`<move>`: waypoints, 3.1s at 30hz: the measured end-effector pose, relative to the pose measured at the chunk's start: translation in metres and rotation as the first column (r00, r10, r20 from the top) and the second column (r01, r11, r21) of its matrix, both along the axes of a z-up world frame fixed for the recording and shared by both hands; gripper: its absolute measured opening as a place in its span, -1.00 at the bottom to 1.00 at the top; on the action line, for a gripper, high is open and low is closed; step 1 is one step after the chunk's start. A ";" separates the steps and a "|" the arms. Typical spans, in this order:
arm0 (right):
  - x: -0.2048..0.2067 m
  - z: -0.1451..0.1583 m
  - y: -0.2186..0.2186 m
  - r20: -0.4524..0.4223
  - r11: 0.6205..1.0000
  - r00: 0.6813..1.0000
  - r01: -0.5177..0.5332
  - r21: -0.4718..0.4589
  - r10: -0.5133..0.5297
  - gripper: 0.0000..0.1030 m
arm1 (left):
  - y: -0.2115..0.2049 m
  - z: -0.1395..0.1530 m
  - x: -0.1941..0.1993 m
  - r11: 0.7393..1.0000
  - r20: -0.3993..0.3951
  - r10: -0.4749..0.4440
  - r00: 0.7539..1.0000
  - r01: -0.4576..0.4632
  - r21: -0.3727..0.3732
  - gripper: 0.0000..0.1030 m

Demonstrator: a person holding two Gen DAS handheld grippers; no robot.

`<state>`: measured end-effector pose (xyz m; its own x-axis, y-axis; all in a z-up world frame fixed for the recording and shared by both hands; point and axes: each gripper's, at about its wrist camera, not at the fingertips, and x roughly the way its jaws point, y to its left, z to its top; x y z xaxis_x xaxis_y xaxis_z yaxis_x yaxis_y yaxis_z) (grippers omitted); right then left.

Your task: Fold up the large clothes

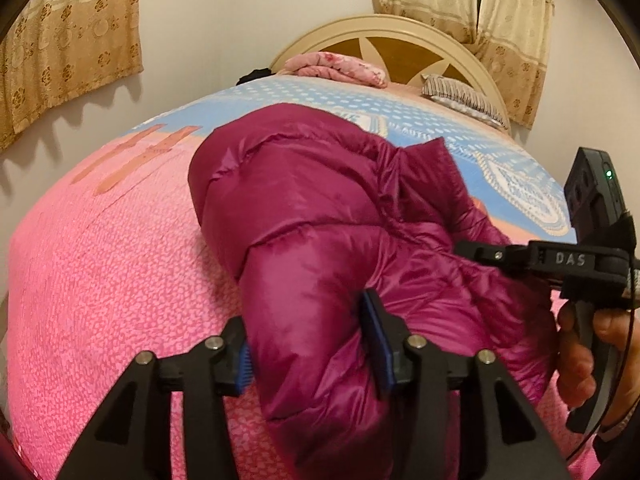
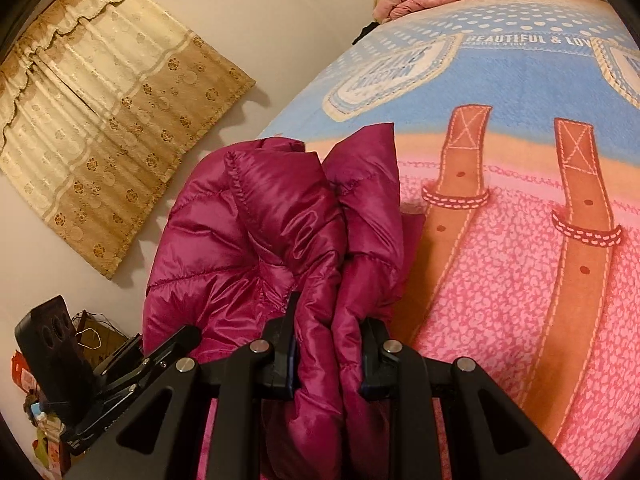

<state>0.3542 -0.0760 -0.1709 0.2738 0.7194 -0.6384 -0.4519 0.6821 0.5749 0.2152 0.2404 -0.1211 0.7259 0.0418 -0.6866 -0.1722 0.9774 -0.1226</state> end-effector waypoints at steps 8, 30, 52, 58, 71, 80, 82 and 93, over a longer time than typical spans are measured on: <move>0.003 -0.008 -0.002 -0.022 1.000 1.000 0.006 -0.008 -0.006 -0.58 | -0.001 -0.006 -0.002 1.000 -0.010 0.018 1.000 -0.017 0.015 0.17; -0.067 0.084 -0.029 0.282 0.981 0.953 0.151 -0.126 -0.110 0.06 | -0.026 0.070 -0.065 0.986 0.159 0.057 0.986 -0.081 0.144 0.93; -0.169 0.147 -0.058 0.498 0.976 0.856 0.205 -0.072 -0.143 0.17 | -0.055 0.122 -0.106 0.977 0.331 0.039 0.943 -0.106 0.186 1.00; -0.169 0.145 -0.060 0.484 0.975 0.862 0.209 -0.071 -0.149 0.18 | -0.061 0.123 -0.109 0.976 0.333 0.037 0.942 -0.105 0.189 1.00; -0.171 0.144 -0.060 0.482 0.975 0.864 0.208 -0.074 -0.147 0.20 | -0.066 0.124 -0.111 0.975 0.334 0.042 0.942 -0.111 0.191 1.00; -0.170 0.141 -0.058 0.473 0.977 0.870 0.200 -0.081 -0.139 0.21 | -0.066 0.123 -0.111 0.975 0.333 0.041 0.942 -0.110 0.191 1.00; -0.170 0.140 -0.057 0.472 0.977 0.871 0.198 -0.081 -0.138 0.21 | -0.066 0.123 -0.111 0.975 0.334 0.044 0.942 -0.114 0.191 1.00; -0.172 0.139 -0.056 0.475 0.977 0.870 0.196 -0.083 -0.134 0.22 | -0.065 0.123 -0.111 0.975 0.337 0.046 0.940 -0.116 0.190 1.00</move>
